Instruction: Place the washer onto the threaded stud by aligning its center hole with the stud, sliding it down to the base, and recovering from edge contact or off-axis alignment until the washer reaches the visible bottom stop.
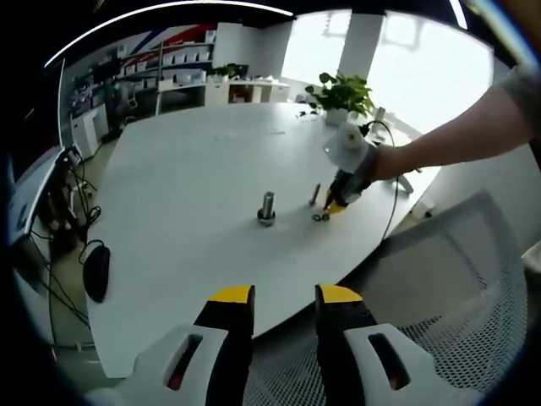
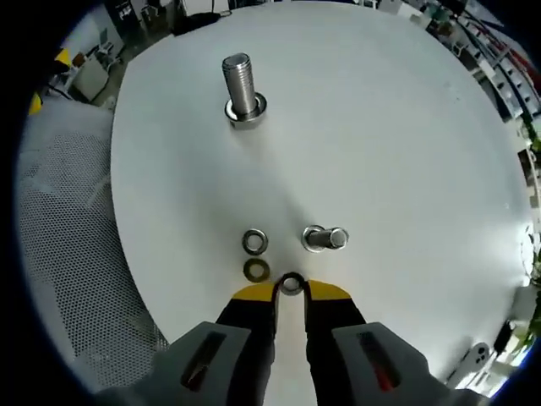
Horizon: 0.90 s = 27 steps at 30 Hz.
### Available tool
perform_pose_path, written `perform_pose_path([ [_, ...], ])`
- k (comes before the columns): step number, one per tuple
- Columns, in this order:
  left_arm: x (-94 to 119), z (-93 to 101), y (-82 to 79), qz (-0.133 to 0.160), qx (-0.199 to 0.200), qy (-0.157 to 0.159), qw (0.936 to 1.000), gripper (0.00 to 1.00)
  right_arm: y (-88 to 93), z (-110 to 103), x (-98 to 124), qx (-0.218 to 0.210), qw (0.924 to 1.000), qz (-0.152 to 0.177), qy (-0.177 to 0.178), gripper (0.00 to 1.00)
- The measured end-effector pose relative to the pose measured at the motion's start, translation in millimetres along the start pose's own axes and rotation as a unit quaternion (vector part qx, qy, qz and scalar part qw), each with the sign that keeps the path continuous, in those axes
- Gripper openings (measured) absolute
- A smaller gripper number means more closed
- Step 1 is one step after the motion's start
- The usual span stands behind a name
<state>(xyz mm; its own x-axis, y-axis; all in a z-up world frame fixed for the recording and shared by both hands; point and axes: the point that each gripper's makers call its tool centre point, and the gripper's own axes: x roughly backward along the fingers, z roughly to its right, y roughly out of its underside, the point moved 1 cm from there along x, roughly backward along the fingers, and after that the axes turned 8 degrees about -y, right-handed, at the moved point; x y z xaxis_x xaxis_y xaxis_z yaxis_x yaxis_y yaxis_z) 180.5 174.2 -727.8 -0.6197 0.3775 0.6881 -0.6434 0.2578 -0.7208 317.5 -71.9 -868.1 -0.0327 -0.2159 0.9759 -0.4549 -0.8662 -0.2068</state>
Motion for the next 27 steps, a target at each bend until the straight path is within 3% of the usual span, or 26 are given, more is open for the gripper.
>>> perform_pose_path([
  [9, 0, 0.1, -1.7, 0.005, 0.001, 0.002, 1.0000, 0.27, 5.2, 4, 11, -0.016, 0.9998, 0.012, 0.005, 0.14],
  [27, 1, 1.6, -2.7, 0.008, -0.001, 0.005, 1.0000, 0.27, -20.4, 10, 44, 0.022, 0.9987, 0.041, 0.024, 0.14],
])
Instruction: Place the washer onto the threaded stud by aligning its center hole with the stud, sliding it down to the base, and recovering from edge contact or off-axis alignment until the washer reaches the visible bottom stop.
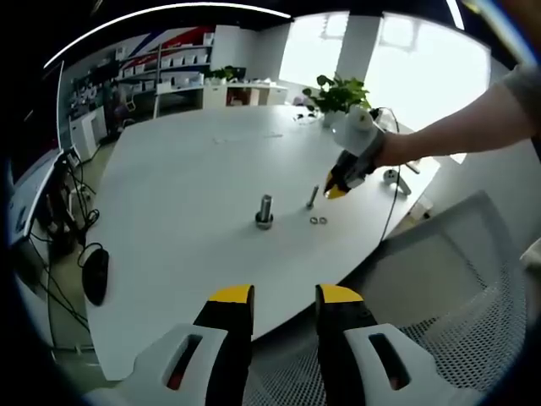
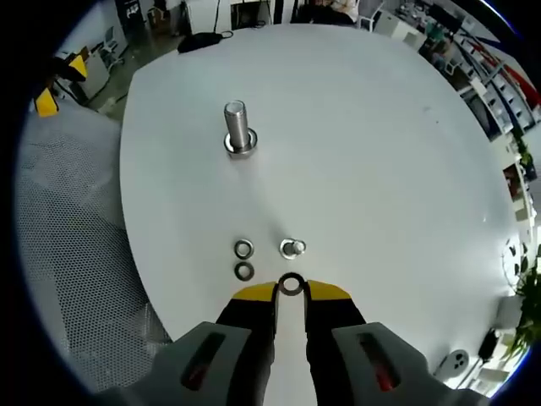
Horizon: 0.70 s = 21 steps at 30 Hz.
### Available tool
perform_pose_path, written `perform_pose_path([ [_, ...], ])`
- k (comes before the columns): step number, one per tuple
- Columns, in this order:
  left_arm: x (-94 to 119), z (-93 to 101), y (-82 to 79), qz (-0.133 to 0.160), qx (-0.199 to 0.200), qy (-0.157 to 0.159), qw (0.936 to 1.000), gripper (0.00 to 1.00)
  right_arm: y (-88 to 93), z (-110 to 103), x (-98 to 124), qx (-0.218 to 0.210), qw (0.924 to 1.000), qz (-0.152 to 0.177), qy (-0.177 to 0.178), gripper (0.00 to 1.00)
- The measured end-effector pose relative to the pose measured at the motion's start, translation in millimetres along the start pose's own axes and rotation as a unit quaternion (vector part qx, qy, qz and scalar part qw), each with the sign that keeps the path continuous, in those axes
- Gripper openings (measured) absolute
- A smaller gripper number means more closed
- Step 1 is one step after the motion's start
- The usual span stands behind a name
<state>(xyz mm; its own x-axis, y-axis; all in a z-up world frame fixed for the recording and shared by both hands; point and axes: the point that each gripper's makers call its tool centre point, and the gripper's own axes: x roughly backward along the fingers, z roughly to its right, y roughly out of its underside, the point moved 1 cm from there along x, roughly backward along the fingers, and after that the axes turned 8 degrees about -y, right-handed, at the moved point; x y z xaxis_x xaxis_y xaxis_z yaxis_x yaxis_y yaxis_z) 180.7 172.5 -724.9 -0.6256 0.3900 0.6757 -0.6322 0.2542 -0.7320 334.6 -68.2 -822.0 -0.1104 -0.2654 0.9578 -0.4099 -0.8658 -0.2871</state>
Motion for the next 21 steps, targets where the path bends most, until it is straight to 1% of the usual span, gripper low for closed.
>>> perform_pose_path([
  [8, 0, 0.4, -0.7, 0.002, 0.000, 0.001, 1.0000, 0.27, -3.3, 1, 5, 0.005, 1.0000, 0.004, 0.005, 0.14],
  [15, 0, 0.3, -1.2, 0.003, -0.001, 0.002, 1.0000, 0.27, -16.5, 0, 13, 0.019, 0.9996, 0.020, 0.010, 0.14],
  [21, 0, 0.3, -1.0, 0.003, -0.002, 0.002, 1.0000, 0.27, -22.8, 1, 12, 0.029, 0.9992, 0.024, 0.012, 0.14],
])
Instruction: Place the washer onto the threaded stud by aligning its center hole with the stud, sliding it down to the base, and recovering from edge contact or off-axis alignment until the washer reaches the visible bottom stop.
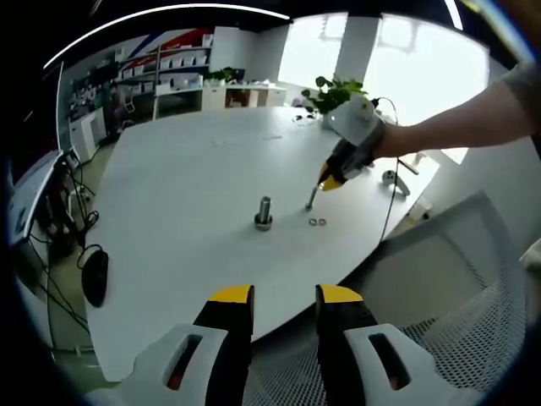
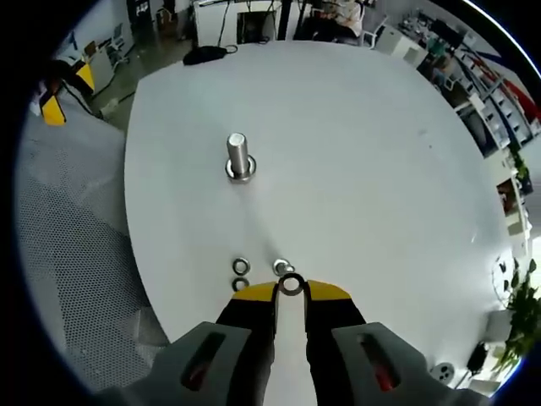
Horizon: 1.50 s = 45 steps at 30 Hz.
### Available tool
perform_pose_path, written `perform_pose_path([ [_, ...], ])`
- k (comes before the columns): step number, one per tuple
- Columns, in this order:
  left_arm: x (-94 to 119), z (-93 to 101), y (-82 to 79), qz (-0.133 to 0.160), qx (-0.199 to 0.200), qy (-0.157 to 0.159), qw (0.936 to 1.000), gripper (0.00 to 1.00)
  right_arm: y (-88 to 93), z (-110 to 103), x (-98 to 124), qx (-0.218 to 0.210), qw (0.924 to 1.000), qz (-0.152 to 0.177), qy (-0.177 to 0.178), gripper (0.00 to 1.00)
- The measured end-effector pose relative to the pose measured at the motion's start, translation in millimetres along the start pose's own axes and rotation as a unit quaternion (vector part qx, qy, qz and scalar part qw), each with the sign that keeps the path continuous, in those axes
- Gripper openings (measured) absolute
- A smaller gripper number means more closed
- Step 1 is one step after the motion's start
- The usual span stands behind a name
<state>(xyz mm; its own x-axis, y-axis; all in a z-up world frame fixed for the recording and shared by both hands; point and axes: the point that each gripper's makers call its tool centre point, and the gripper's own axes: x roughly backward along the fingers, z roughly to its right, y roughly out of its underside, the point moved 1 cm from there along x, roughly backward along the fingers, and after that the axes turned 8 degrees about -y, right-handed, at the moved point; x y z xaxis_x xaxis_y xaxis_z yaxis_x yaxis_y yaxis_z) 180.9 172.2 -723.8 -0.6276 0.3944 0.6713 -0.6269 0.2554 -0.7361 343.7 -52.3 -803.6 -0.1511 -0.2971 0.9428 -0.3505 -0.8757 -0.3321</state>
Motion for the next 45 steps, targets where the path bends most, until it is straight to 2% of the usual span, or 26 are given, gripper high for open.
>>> perform_pose_path([
  [9, 0, -0.5, 0.6, -0.001, 0.001, -0.001, 1.0000, 0.27, -6.7, -1, -7, 0.012, 0.9999, -0.005, -0.004, 0.14],
  [28, 0, -1.4, 1.1, -0.003, 0.005, -0.004, 1.0000, 0.27, -0.9, 2, -27, 0.007, 0.9996, -0.020, -0.019, 0.14],
  [36, -1, -2.8, 1.6, -0.004, 0.008, -0.007, 0.9999, 0.27, 6.8, 3, -41, 0.013, 0.9987, -0.042, -0.024, 0.14],
  [45, -1, -2.9, 2.1, -0.005, 0.009, -0.008, 0.9999, 0.27, 7.2, 5, -49, 0.011, 0.9981, -0.054, -0.029, 0.14],
])
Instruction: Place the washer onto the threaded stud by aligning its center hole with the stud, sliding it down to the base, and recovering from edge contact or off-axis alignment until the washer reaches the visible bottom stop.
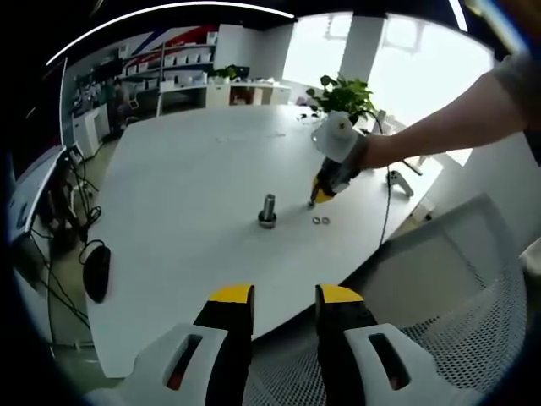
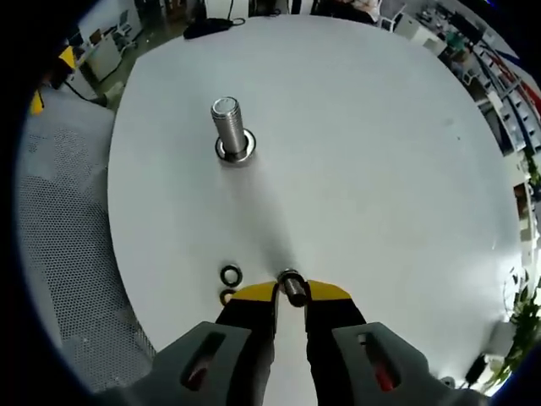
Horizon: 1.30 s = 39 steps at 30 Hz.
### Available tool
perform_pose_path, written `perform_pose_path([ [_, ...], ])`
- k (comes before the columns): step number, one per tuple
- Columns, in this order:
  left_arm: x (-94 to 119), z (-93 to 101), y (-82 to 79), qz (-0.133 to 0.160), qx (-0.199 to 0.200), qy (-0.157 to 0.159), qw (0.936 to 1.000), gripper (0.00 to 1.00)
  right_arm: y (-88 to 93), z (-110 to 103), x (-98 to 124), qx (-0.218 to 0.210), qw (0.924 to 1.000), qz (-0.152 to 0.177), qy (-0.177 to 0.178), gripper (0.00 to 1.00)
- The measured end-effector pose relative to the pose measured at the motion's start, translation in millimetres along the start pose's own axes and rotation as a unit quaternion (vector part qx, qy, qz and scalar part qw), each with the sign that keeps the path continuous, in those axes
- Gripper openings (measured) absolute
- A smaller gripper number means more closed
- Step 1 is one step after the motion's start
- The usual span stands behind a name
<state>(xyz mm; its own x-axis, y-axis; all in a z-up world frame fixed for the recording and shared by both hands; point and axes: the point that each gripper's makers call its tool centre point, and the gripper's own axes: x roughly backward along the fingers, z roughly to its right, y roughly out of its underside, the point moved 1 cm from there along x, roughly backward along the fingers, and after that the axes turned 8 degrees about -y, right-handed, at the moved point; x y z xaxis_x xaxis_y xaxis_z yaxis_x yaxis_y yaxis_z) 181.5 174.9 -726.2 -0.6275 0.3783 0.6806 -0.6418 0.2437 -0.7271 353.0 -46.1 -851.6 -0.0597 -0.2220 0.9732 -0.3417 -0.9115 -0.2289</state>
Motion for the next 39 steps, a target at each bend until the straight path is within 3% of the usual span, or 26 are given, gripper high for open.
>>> perform_pose_path([
  [28, 1, -0.8, 0.1, 0.000, 0.003, -0.002, 1.0000, 0.27, 4.4, 0, -7, -0.015, 0.9999, -0.004, -0.005, 0.16],
  [39, 2, 0.7, -0.9, 0.004, 0.001, 0.003, 1.0000, 0.27, 22.7, -8, -2, -0.028, 0.9995, -0.013, -0.011, 0.17],
])
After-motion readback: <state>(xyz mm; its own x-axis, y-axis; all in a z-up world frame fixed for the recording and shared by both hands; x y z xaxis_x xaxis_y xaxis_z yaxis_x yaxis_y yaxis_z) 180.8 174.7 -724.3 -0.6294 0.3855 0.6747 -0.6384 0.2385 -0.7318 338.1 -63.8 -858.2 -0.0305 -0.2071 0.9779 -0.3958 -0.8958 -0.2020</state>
